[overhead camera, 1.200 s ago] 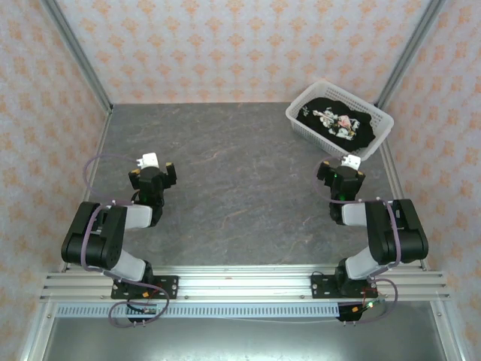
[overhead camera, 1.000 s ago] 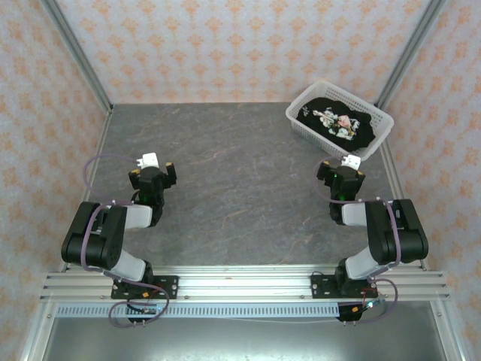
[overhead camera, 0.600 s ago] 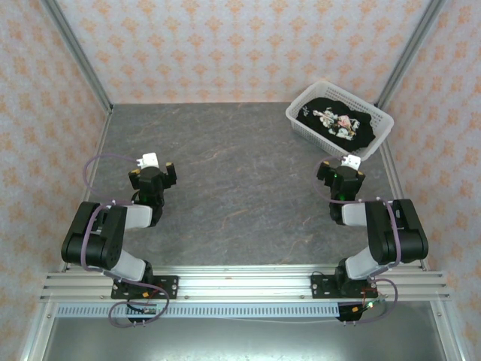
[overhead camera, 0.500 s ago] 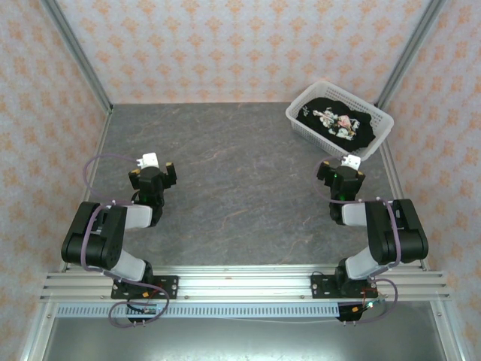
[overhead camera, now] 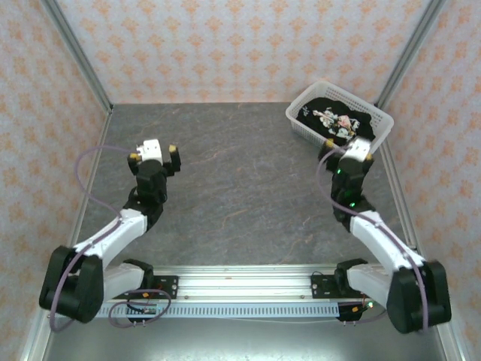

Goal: Fold and stack the t-shirts

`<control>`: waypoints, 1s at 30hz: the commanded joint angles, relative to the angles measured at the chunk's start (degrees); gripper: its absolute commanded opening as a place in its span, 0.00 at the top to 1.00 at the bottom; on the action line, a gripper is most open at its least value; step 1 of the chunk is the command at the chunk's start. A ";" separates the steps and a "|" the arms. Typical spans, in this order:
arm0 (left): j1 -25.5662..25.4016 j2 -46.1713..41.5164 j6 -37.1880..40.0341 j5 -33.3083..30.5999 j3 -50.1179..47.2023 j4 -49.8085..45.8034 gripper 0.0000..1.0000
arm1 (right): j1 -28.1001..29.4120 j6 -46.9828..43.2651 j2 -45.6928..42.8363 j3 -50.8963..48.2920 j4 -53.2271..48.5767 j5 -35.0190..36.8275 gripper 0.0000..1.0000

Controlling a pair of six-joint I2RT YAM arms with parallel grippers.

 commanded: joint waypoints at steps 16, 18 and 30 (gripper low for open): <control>-2.06 22.98 -33.46 30.33 60.78 -60.11 0.07 | -14.34 29.19 46.87 69.72 -67.33 -14.08 0.02; -3.70 22.66 -33.75 32.11 59.97 -59.84 0.09 | -15.08 29.02 52.93 74.10 -69.00 -15.79 0.01; -8.29 16.99 -32.87 35.04 55.13 -60.16 0.12 | -17.70 29.19 76.63 90.34 -72.71 -19.93 0.03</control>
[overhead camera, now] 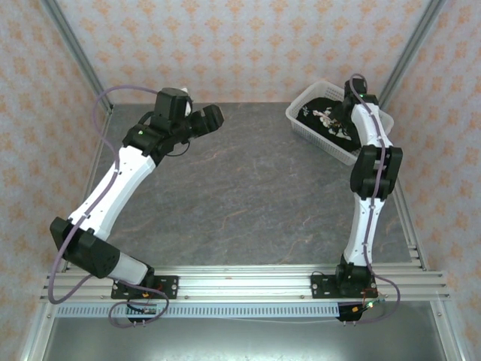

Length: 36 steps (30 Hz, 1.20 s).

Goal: Fold and stack the t-shirts

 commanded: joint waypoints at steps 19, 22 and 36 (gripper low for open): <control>-0.65 -7.37 1.46 3.02 -4.43 -0.51 0.14 | -0.88 -1.15 -14.60 -0.43 13.53 0.18 1.00; -0.65 -6.95 1.43 1.79 -5.08 -0.69 0.15 | 0.56 -2.97 -19.24 3.60 12.38 1.05 1.00; -0.60 -4.82 1.66 -8.23 -3.80 -5.85 0.16 | 13.48 -10.43 -38.59 16.15 11.32 1.34 1.00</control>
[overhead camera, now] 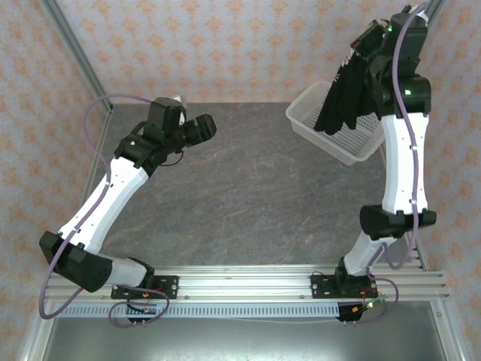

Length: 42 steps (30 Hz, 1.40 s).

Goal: Fold and stack the t-shirts

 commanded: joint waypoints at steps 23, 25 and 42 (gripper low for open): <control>0.01 -9.21 4.31 -13.36 -4.70 -18.33 0.14 | 44.65 4.69 0.73 -44.81 14.10 -10.98 0.31; -0.42 -10.55 6.37 -8.75 -7.74 -17.79 0.14 | 41.96 5.95 -2.10 -47.62 14.10 -10.99 0.30; -20.38 21.37 11.17 -21.47 4.36 -15.64 0.06 | 18.57 14.22 -4.04 -66.16 7.44 -14.72 0.35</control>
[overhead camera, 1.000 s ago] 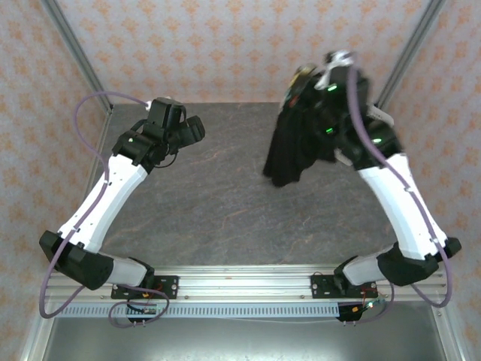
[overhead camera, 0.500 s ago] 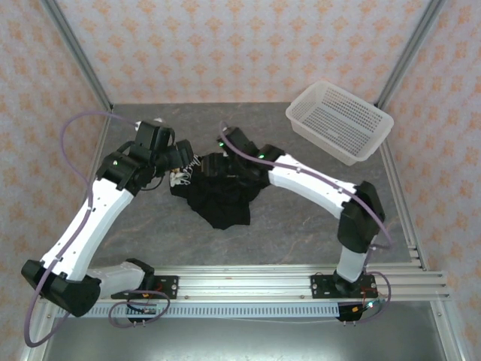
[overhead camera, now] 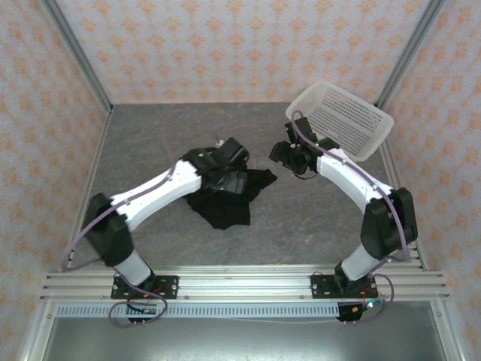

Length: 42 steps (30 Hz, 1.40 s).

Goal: Fold and stack the t-shirts

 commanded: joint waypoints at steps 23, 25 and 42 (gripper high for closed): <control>6.16 21.00 5.04 -11.94 15.20 -0.39 0.96 | 1.77 18.85 22.64 6.28 11.15 -8.04 0.55; 6.73 19.02 4.59 -12.86 14.89 -0.90 1.00 | 1.77 19.08 22.85 6.81 11.21 -7.11 0.71; 17.55 -10.46 2.36 -9.41 13.79 0.74 1.00 | -0.60 4.23 -0.97 18.00 -1.92 12.66 1.00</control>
